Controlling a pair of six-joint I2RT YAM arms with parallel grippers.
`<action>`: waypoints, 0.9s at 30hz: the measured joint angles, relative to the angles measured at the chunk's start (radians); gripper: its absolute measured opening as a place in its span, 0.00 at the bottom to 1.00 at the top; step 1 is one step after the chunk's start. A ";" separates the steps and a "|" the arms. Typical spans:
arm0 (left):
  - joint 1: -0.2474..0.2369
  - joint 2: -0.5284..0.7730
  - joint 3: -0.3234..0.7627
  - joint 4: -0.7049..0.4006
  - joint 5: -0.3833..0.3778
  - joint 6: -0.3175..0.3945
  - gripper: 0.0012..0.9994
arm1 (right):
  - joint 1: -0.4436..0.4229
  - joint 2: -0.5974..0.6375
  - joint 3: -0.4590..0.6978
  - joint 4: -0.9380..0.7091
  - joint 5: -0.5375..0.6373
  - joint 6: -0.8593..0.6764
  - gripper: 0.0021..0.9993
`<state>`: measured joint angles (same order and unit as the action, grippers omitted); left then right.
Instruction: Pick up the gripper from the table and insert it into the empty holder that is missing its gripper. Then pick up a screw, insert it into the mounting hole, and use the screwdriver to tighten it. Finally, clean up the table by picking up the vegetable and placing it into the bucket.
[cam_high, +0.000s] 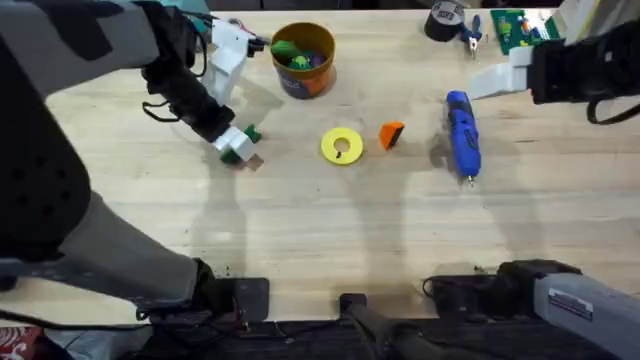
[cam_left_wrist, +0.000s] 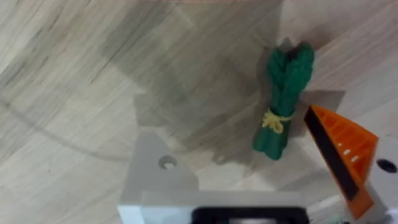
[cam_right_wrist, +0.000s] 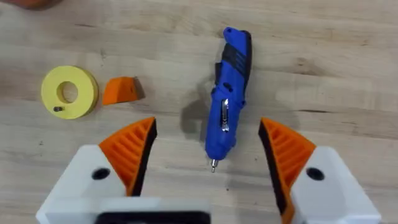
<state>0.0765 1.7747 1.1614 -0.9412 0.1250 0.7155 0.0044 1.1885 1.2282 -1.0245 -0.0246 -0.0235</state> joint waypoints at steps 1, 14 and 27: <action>0.000 0.007 0.000 0.005 0.005 0.001 1.00 | 0.000 0.000 0.000 0.000 0.000 0.000 1.00; 0.000 0.018 0.001 0.033 0.023 0.007 0.70 | 0.000 0.000 0.000 0.000 0.000 -0.003 1.00; -0.001 0.018 0.004 0.039 0.037 0.011 0.01 | 0.000 0.000 0.000 0.000 0.000 -0.003 1.00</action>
<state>0.0757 1.7924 1.1656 -0.9027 0.1619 0.7261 0.0044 1.1885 1.2282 -1.0245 -0.0246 -0.0265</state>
